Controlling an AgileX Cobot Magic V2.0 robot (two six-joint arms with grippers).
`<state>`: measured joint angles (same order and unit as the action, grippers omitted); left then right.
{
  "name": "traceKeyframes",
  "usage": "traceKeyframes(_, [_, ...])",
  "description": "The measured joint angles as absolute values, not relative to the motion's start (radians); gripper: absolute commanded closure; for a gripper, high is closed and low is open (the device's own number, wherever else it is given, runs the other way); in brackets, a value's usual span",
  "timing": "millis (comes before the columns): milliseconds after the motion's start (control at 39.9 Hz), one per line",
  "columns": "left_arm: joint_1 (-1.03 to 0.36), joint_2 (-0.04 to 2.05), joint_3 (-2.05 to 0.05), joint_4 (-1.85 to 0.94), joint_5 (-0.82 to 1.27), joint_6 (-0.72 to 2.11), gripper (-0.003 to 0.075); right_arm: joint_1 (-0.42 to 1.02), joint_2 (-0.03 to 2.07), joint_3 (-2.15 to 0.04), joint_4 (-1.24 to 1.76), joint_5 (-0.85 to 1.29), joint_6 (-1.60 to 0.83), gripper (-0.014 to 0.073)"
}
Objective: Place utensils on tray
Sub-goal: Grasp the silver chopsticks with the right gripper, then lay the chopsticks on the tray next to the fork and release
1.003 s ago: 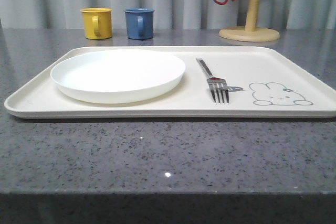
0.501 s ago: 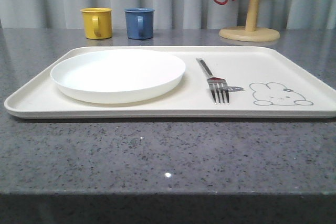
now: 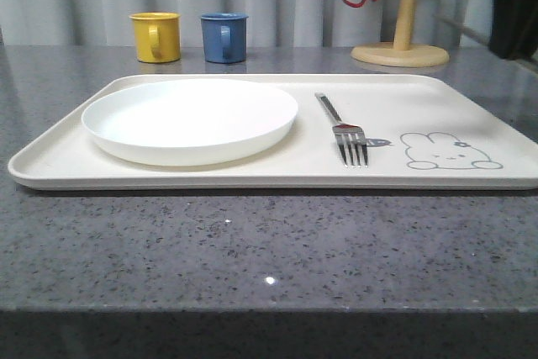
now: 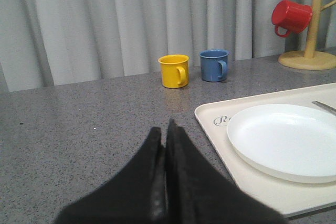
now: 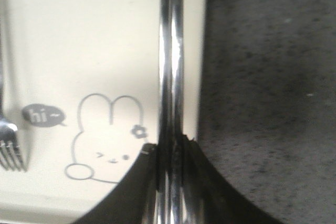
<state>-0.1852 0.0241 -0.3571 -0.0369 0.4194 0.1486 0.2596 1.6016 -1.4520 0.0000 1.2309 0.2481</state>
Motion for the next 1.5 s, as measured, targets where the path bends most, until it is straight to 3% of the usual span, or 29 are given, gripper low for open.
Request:
traceKeyframes(226, [-0.185,0.024,-0.357,-0.037,0.418,0.149,0.0738,0.389,1.671,-1.452,0.015,1.217,0.353,0.0621])
traceKeyframes(852, [-0.185,0.024,-0.357,-0.037,0.416,0.149,0.0738,0.397,1.784,-1.453,0.055,1.125,0.426,0.0617])
traceKeyframes(1228, [-0.185,0.024,-0.357,-0.037,0.416,0.149,0.0738,0.397,1.784,-1.454,0.068,1.125,0.428,0.0316])
traceKeyframes(1504, [-0.185,0.024,-0.357,-0.037,0.416,0.149,0.0738,0.397,1.768,-1.516,0.044,1.169,0.428,0.0295])
